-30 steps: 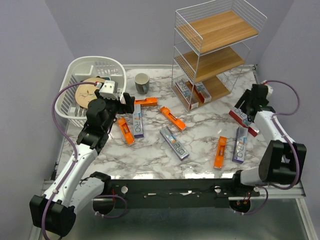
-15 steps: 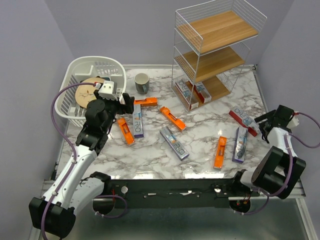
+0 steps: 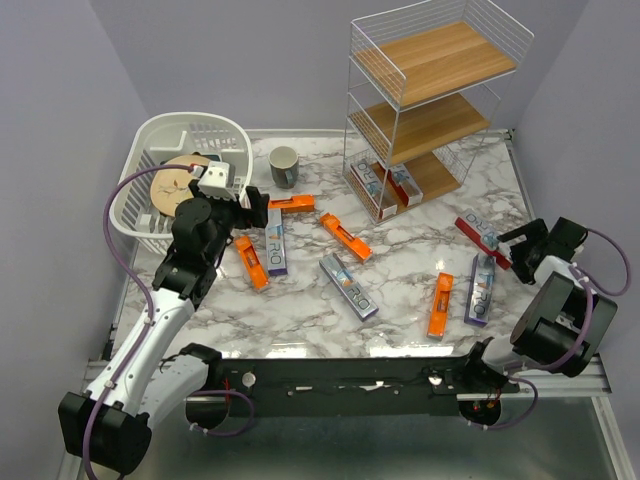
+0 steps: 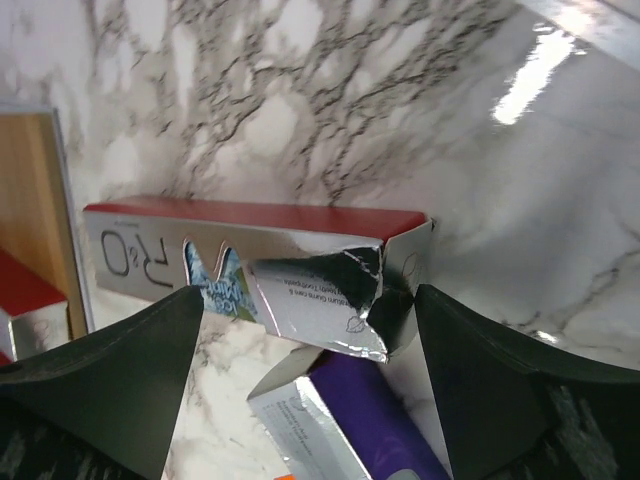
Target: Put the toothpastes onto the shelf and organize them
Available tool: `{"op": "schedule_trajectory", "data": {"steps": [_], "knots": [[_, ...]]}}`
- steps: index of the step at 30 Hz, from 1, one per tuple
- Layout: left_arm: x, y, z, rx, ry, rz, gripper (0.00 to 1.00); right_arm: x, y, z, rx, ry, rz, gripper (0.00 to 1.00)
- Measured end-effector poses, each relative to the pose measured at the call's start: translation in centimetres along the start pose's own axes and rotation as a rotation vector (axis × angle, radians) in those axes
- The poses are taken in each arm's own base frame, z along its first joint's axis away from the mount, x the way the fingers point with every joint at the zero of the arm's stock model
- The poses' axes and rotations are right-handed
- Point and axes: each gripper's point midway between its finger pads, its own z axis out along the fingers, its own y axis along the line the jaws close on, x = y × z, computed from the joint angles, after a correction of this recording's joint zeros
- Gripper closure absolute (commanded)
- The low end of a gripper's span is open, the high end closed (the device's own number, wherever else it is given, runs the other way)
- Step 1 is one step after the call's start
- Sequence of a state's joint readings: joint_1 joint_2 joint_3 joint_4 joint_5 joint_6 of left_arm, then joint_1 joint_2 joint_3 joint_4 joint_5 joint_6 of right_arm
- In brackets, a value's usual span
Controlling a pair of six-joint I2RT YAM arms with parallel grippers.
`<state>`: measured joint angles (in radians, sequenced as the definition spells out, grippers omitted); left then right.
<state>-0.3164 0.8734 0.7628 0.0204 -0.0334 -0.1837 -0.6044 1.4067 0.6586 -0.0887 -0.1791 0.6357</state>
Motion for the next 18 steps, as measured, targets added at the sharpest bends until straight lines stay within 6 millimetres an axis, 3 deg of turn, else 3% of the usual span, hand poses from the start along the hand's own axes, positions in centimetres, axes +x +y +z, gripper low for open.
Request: {"op": "schedule_trajectory", "data": {"steps": [7,18], "knots": [[0.3,0.0,0.2,-0.001,0.01,0.0,0.01,0.6,2.7,-0.3,-0.167,0.028,-0.049,0.09],[0.3,0.0,0.2,-0.001,0.01,0.0,0.01,6.4,7.8,-2.3,-0.37,0.183,-0.319,0.1]]}}
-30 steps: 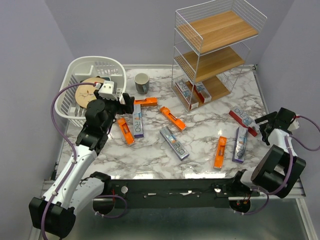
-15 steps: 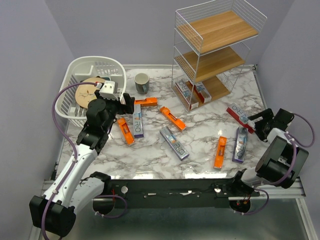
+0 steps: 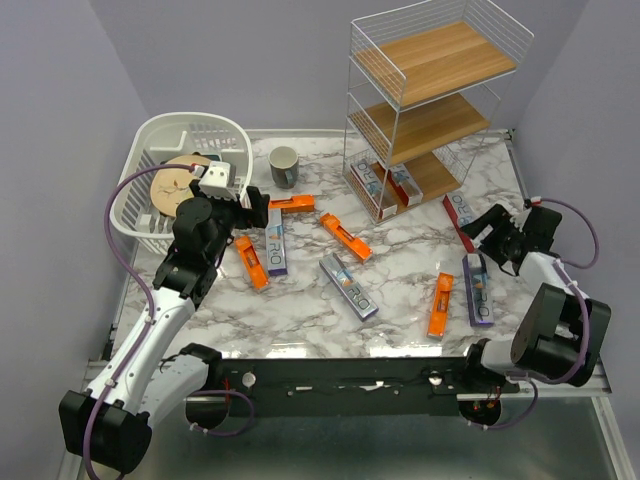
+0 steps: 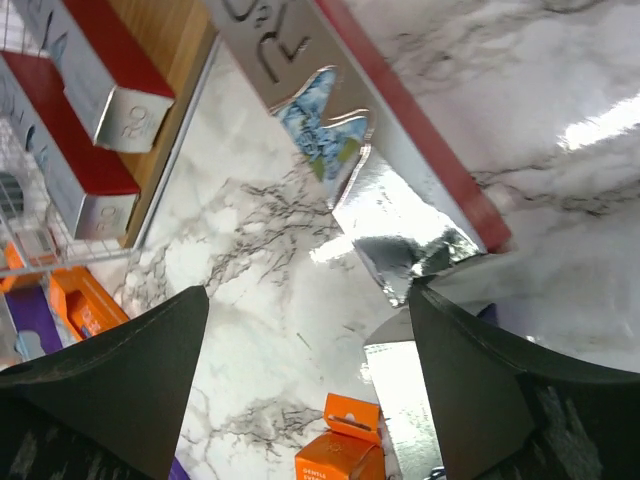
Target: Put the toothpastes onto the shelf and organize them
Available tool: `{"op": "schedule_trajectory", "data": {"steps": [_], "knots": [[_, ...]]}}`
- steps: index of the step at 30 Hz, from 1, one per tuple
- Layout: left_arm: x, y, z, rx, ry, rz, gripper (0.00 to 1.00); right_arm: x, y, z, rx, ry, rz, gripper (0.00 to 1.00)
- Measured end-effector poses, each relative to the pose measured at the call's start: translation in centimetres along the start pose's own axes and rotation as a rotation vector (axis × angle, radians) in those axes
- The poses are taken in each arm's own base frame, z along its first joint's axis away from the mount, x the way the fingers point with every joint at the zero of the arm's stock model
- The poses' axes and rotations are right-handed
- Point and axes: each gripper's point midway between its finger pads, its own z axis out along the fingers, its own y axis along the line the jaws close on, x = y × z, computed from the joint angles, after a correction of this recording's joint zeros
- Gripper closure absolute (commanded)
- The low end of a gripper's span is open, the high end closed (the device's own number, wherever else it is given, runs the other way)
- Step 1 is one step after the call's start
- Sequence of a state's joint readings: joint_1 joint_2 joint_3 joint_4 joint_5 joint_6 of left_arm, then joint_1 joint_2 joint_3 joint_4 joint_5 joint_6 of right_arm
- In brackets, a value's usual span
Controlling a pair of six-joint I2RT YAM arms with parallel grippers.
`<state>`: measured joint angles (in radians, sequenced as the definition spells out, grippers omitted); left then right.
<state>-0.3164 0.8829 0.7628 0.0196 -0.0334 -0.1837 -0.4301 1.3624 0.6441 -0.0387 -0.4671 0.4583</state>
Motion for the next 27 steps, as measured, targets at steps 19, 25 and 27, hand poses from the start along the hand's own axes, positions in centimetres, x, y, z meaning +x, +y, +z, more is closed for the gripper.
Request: {"op": "schedule_trajectory", "data": {"steps": [19,25,27], "knots": [[-0.6,-0.1,-0.4,0.002,-0.019,0.0,0.01,-2.3,-2.5,-0.1,0.232,-0.024,-0.282,0.12],[-0.7,-0.1,-0.4,0.003,-0.022,0.0,0.01,-1.5,-2.1,1.3,0.193,0.048,-0.362,0.13],[-0.7,-0.1,-0.5,0.003,-0.023,0.0,0.01,-1.3,-1.9,2.1,0.188,0.08,-0.399,0.13]]}}
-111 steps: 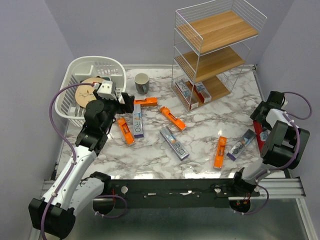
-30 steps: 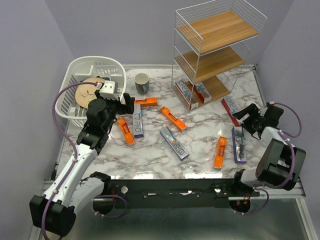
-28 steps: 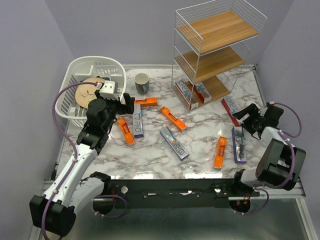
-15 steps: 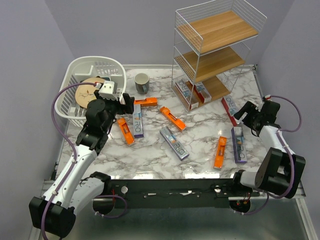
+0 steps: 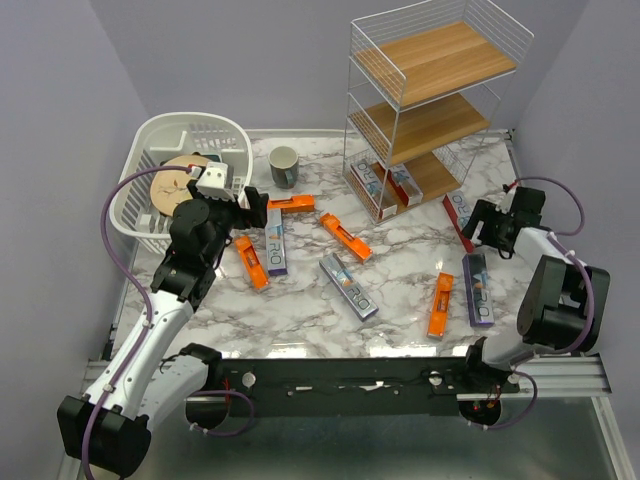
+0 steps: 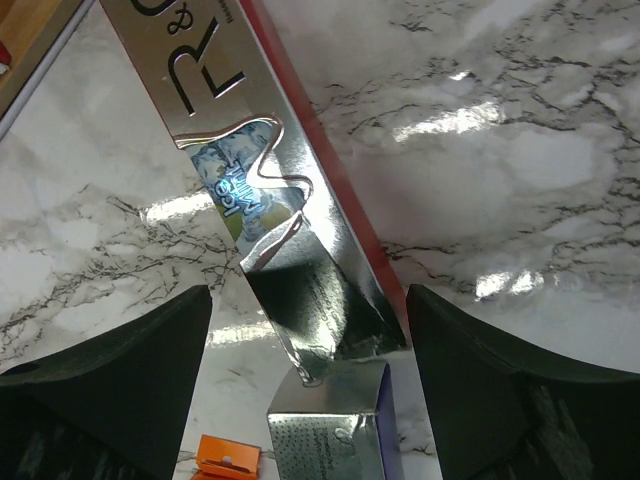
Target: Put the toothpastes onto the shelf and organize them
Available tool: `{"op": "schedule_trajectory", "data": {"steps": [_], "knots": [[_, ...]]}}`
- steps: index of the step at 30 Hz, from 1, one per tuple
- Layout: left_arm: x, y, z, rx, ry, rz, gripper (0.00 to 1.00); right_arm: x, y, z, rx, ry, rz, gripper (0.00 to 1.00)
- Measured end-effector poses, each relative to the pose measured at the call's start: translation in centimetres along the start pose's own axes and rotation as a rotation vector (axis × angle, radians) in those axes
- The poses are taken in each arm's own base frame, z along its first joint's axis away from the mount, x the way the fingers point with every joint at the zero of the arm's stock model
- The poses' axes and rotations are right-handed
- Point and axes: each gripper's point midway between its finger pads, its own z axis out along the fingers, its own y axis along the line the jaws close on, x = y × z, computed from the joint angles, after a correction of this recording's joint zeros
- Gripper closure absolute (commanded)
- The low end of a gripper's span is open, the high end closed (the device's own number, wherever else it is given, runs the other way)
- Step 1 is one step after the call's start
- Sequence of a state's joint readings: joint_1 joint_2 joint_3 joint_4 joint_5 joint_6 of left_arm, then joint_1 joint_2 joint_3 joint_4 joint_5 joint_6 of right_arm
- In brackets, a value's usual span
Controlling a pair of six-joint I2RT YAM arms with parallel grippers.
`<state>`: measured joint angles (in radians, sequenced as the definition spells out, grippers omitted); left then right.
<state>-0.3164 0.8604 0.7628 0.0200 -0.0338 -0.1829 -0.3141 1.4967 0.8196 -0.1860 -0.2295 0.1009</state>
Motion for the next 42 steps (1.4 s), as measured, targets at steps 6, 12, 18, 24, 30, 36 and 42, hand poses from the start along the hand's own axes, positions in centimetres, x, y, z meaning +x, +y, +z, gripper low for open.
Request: {"op": "schedule_trajectory", "data": {"steps": [6,12,18,24,30,36,42], "knots": [[0.0,0.0,0.0,0.0,0.0,0.0,0.01,0.9,1.1,1.5,-0.007,0.065,-0.112,0.27],[0.0,0.0,0.0,-0.001,-0.001,0.0,0.01,2.0,1.7,1.9,0.006,0.101,-0.181,0.42],[0.0,0.1,0.0,-0.002,0.0,0.0,0.01,2.0,2.1,1.8,0.031,0.084,-0.231,0.56],[0.0,0.1,0.0,-0.002,-0.001,0.0,0.01,1.8,2.4,0.0,0.032,0.026,-0.244,0.58],[0.0,0.1,0.0,-0.003,0.0,0.0,0.01,-0.5,3.3,-1.4,0.02,-0.07,-0.256,0.58],[0.0,0.2,0.0,-0.006,-0.001,-0.001,0.01,-2.0,4.0,-1.5,-0.006,-0.103,-0.271,0.58],[0.1,0.7,0.1,-0.019,0.003,-0.001,0.01,-3.9,5.0,-0.1,-0.047,-0.105,-0.31,0.57]]}}
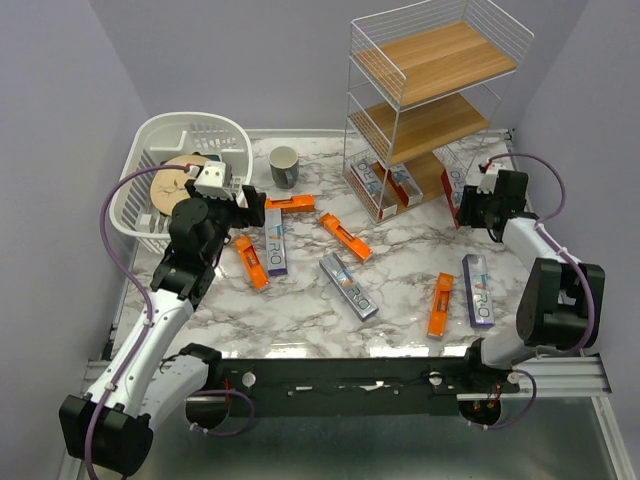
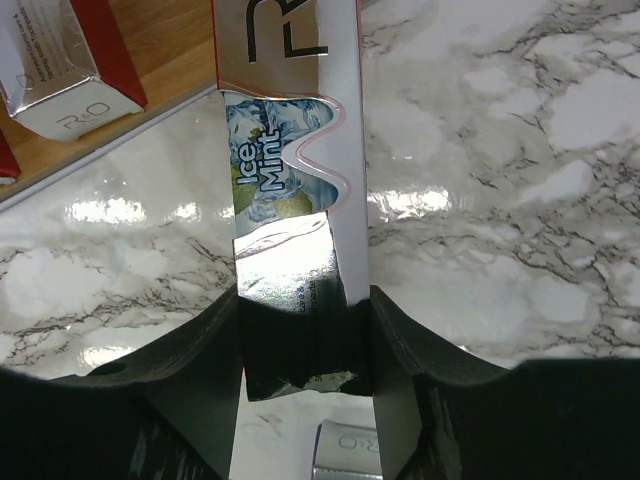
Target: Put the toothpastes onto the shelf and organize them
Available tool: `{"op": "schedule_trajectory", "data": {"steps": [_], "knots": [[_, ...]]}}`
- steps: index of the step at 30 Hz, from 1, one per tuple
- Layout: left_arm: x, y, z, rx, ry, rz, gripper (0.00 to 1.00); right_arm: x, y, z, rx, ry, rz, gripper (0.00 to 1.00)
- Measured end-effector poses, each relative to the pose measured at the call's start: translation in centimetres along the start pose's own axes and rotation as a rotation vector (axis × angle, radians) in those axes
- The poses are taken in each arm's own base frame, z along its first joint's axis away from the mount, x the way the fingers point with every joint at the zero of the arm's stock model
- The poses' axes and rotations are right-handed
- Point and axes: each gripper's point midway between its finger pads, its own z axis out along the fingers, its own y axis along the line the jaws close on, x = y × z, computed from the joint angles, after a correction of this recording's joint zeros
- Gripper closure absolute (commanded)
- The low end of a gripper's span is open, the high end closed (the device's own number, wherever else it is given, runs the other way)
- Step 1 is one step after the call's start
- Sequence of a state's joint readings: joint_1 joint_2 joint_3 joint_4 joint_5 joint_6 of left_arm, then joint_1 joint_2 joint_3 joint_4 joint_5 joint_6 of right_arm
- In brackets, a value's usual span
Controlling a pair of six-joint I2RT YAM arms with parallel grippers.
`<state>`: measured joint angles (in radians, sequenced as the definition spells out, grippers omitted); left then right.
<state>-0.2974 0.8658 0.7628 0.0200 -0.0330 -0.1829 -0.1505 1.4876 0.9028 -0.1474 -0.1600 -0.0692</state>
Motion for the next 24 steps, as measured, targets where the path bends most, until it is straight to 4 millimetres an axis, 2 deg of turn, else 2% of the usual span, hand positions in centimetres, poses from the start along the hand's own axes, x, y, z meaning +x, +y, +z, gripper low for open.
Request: {"op": "schedule_trajectory", "data": {"steps": [7,13,16,19,24], "knots": [[0.6,0.8,0.4,-0.019,0.019,-0.002,0.01,-0.9,1.1,3.5,-0.069,0.037,-0.053,0.56],[1.2,1.3,0.9,-0.034,0.041,-0.006,0.01,-2.7,2.4,6.5,-0.105,0.064,-0.099,0.4],[1.4,1.5,1.0,-0.036,0.047,-0.012,0.01,-3.9,2.5,7.3,-0.103,0.062,-0.108,0.3],[1.5,1.6,1.1,-0.034,0.051,-0.015,0.01,-4.0,2.3,7.7,-0.085,0.075,-0.101,0.18],[1.3,1.4,1.1,-0.024,0.048,-0.019,0.01,-4.0,1.8,7.5,-0.051,0.073,-0.073,0.16]]}}
